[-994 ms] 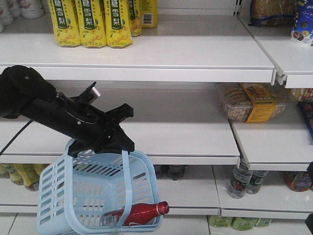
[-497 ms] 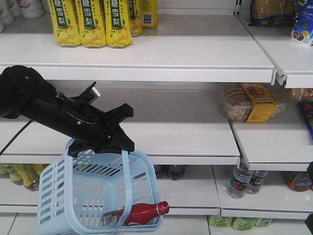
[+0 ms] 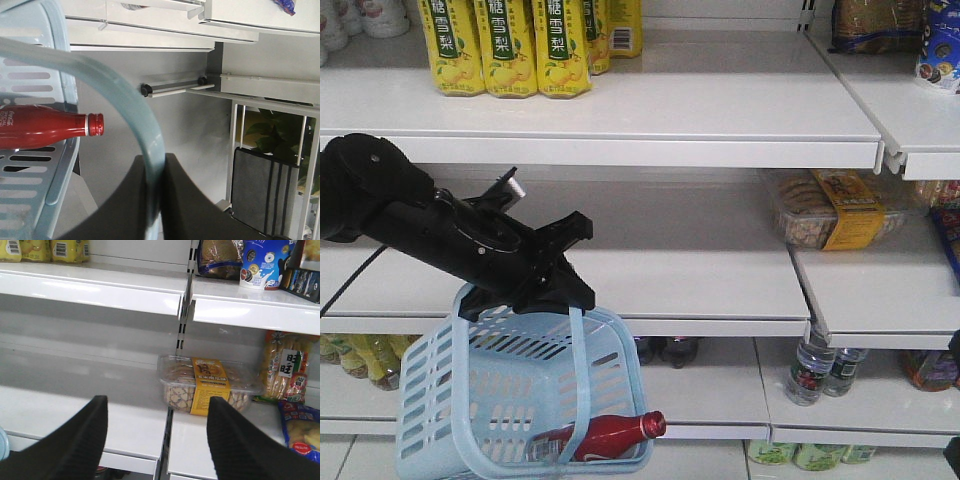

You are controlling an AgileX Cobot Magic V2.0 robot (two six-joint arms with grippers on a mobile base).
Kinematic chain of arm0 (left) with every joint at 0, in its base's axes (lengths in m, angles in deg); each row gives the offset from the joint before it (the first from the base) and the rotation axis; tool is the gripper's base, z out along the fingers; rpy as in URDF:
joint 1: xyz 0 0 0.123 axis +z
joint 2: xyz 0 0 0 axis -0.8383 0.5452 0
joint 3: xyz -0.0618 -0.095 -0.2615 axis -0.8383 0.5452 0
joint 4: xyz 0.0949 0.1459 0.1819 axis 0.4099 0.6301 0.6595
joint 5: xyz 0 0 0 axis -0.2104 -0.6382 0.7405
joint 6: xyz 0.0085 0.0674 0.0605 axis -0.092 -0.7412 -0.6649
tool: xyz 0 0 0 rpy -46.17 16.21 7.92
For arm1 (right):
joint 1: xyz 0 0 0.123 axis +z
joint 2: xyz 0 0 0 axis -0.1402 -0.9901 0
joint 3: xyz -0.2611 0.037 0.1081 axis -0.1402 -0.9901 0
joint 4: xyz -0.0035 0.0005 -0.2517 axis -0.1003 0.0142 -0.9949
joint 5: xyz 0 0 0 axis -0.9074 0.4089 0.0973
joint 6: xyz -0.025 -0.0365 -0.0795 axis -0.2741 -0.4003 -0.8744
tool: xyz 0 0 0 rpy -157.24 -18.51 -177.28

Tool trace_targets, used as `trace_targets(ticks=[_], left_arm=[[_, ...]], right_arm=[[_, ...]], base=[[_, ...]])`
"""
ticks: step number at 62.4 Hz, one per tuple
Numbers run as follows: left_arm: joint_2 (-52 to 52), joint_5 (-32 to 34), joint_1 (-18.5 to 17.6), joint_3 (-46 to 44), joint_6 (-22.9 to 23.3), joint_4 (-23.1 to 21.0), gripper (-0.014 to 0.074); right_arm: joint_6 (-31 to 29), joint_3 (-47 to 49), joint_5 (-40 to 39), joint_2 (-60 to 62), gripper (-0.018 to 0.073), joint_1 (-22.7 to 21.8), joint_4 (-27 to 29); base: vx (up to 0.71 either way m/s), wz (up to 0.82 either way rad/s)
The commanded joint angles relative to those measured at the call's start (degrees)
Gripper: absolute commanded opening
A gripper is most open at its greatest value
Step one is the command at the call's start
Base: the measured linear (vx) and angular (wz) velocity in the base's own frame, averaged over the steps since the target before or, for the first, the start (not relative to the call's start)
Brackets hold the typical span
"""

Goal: Place coke in basket with both arms

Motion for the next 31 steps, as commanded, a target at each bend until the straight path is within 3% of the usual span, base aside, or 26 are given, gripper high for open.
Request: trace_targets(ticks=[1,9,23,31], left_arm=[[-3.1,0.0,-0.3,-2.0,0.3,-4.9,-0.0005],[-3.1,0.0,-0.3,-2.0,0.3,-4.9,-0.0005],[-3.1,0.0,-0.3,-2.0,0.3,-4.9,-0.0005],[-3.1,0.0,-0.3,-2.0,0.3,-4.9,-0.0005]], right_arm=[[-0.4,1.7,1.3,-0.8,0.0434,0.0,-2.2],[-0.4,1.7,2.0,-0.8,0.0370,0.0,-2.2],[-0.4,1.7,-0.1,-0.8,-0.0019,0.0,-2.2],[-0.3,1.7,-0.6,-0.8,-0.0010,0.0,-2.2]], base=[[0.00,0.00],[0.00,0.00],[0.00,0.00],[0.00,0.00]])
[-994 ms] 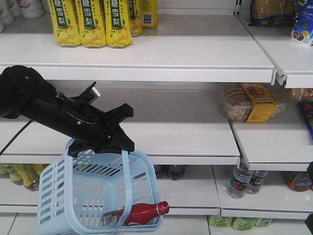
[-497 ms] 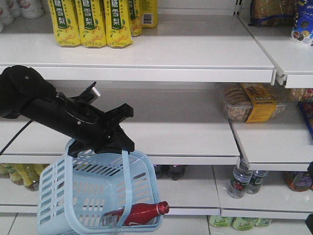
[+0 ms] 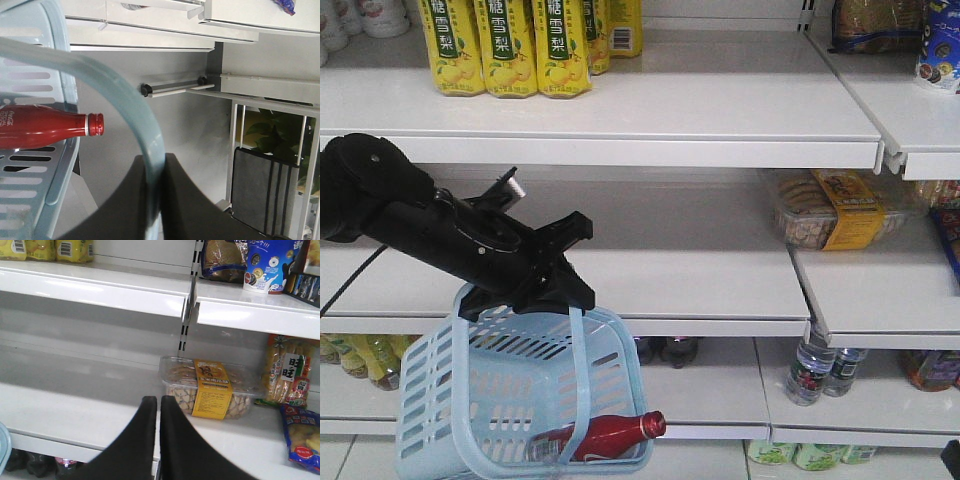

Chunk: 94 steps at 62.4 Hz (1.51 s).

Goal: Place coke in basket with both arms

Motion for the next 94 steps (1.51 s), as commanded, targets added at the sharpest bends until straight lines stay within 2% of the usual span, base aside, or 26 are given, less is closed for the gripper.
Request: trace_targets(ticks=[1,70,86,94], left_arm=[[-3.1,0.0,-0.3,-2.0,0.3,-4.9,-0.0005],[-3.7,0.1,-0.4,-2.0,0.3,-4.8,-0.0005],[-9.4,1.3,-2.2,-1.7,0.3,1.2,-0.0005],[-14.6,7.9,-3.4,3.3,0.3,4.3,-0.0005]], right_arm=[[-0.3,1.7,0.3,-0.8,-0.0010,0.0,-1.6],[-0.4,1.7,0.3,-0.8,-0.0010,0.0,-1.6],[-0.4,1.7,0.3,-0.8,-0.0010,0.0,-1.6],[-0.3,1.7,0.3,-0.8,-0.0010,0.0,-1.6]], base=[[0.00,0.00],[0.00,0.00],[0.00,0.00],[0.00,0.00]])
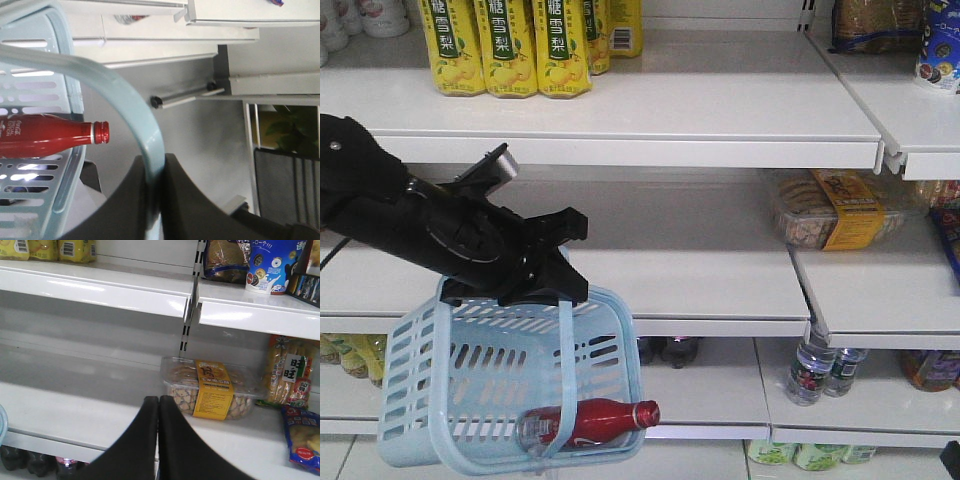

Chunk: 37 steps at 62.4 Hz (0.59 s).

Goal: Place coke in basket with both arms

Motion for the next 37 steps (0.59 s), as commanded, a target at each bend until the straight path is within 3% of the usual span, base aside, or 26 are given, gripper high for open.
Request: trace_targets(ticks=[1,15,37], left_arm=[[-6.8,6.6,-0.9,1.9,0.0,-1.0,-0.0005],[-18.6,20.3,-2.0,15.2,0.0,6.2,-0.0005],[-32.0,31.8,-1.9,28.5,0.3,19.7,-0.0005]], right_arm=[[-0.3,1.7,0.5,-0.8,-0.0010,0.0,-1.5],[-0.3,1.7,0.6,-0.8,-0.0010,0.0,-1.5],[-0.3,1.7,0.7,-0.8,-0.0010,0.0,-1.5]], base=[[0.00,0.00],[0.00,0.00],[0.00,0.00]])
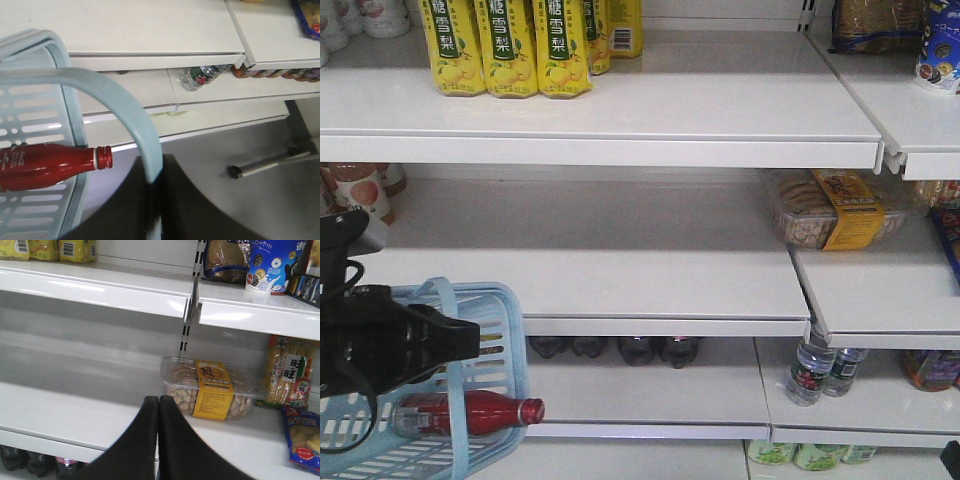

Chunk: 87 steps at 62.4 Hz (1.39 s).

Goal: Place coke in basket with both arms

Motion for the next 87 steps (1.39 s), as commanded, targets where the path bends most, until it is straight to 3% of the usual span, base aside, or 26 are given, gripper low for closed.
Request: trace_targets(ticks=[1,16,31,45,59,87], left_arm=[[-4.6,9.3,-0.5,0.7,-0.6,2.2,-0.0005],[-11.5,20.8,-0.3,9.2,-0.1,3.8,-0.0005],[-17.7,27.6,0.4,16.5,0.0,10.9,-0.0005],[-24.0,27.3,7.6,21.2,2.2,11.1,-0.0005],[-31.9,27.3,12.2,27.9,2.2,16.5,-0.0005],[-49.0,27.1,23.9,39.9,2.2,16.9,-0.0005]], right_arm=[[-0.3,1.7,0.7,-0.8,-0.0010,0.0,-1.5],[-0.3,1.7,0.7,-0.8,-0.0010,0.0,-1.5],[-0.3,1.7,0.7,-0.8,-0.0010,0.0,-1.5],[-0.3,1.7,0.7,-0.8,-0.0010,0.0,-1.5],[-0.3,1.7,0.7,-0.8,-0.0010,0.0,-1.5],[-0.3,1.7,0.7,-0.8,-0.0010,0.0,-1.5]], base=[[0.00,0.00],[0.00,0.00],[0.00,0.00],[0.00,0.00],[0.00,0.00],[0.00,0.00]])
